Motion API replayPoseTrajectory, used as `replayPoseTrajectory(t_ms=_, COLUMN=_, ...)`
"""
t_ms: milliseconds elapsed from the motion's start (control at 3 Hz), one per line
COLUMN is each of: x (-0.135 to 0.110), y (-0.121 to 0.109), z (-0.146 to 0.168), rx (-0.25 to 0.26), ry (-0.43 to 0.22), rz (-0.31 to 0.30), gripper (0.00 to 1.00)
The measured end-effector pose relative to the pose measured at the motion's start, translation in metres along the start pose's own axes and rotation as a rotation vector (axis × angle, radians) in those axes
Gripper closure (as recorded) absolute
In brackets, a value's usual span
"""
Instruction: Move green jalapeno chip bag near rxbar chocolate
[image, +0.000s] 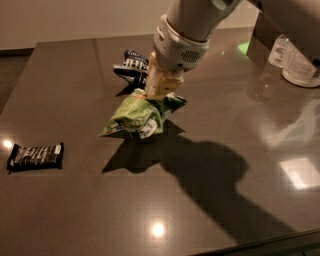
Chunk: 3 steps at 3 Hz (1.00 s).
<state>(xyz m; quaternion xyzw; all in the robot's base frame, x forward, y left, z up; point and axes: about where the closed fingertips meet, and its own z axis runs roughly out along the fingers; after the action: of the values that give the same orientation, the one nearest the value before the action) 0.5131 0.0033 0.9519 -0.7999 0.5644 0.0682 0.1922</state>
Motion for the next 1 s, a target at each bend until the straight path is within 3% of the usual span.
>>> replayPoseTrajectory(t_ms=667, x=-0.073, y=-0.012, z=0.001, rx=0.015, ry=-0.084, rz=-0.106, gripper=1.0)
replayPoseTrajectory(t_ms=1000, x=-0.093, y=-0.014, z=0.013, rx=0.016, ry=-0.092, rz=-0.12, gripper=0.84)
